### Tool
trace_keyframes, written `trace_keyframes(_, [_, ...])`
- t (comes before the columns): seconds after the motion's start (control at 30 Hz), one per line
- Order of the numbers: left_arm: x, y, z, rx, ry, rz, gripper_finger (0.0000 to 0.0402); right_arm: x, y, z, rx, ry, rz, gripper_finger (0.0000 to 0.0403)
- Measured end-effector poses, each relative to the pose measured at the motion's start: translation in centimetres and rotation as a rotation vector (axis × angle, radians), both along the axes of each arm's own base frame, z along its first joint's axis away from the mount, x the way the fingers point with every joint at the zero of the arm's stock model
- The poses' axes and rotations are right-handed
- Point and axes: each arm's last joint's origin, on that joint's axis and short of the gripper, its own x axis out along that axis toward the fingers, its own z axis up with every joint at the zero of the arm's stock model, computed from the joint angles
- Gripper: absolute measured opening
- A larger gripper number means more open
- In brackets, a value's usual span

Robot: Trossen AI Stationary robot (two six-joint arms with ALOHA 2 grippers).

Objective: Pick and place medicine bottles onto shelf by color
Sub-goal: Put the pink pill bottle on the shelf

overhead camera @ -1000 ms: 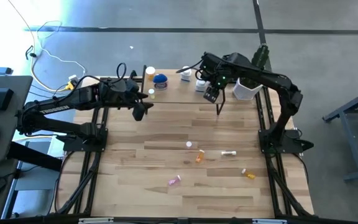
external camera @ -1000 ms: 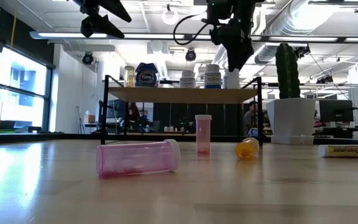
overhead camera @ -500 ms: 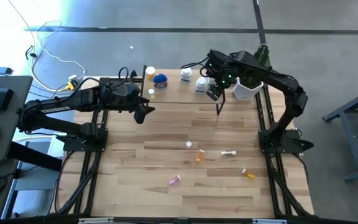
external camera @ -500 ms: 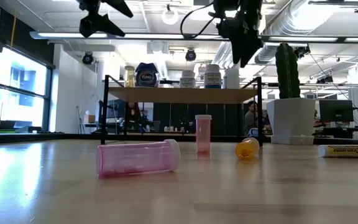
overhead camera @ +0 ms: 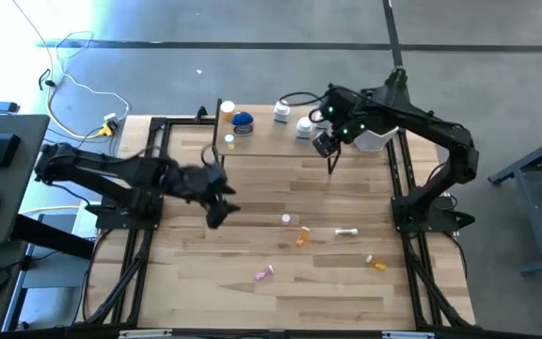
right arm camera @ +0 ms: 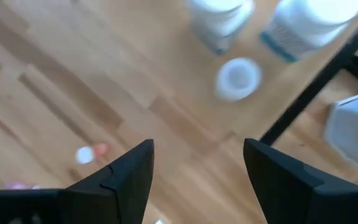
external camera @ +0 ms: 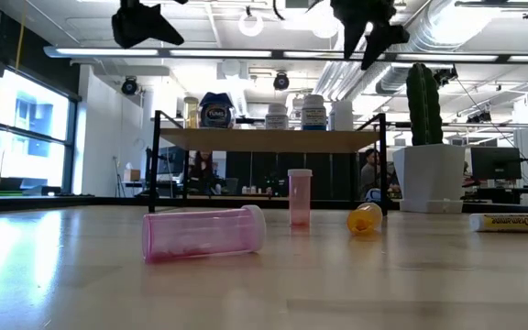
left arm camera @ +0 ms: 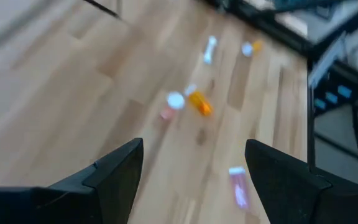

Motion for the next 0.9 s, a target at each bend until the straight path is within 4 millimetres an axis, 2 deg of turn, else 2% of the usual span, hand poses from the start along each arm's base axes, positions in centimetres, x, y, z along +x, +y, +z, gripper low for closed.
trace_keyframes(0.23, [2.3,-3.5,-2.5,0.036,0.078,-0.035,0.0271,1.1,3.2,0.0,-0.003,-0.013,0.004,0.0238])
trace_keyframes(0.4, [3.7,-5.5,-4.1,0.066,0.092,-0.062,0.0271,1.4,4.6,0.0,-0.014,-0.014,0.002,0.0238])
trace_keyframes(0.63, [5.5,-8.1,-6.3,0.105,0.077,-0.051,0.0271,1.6,5.5,0.0,-0.046,-0.013,-0.006,0.0238])
trace_keyframes(0.9, [6.7,-10.9,-9.3,0.096,0.093,-0.030,0.0271,1.6,5.6,0.1,-0.066,-0.010,-0.010,0.0238])
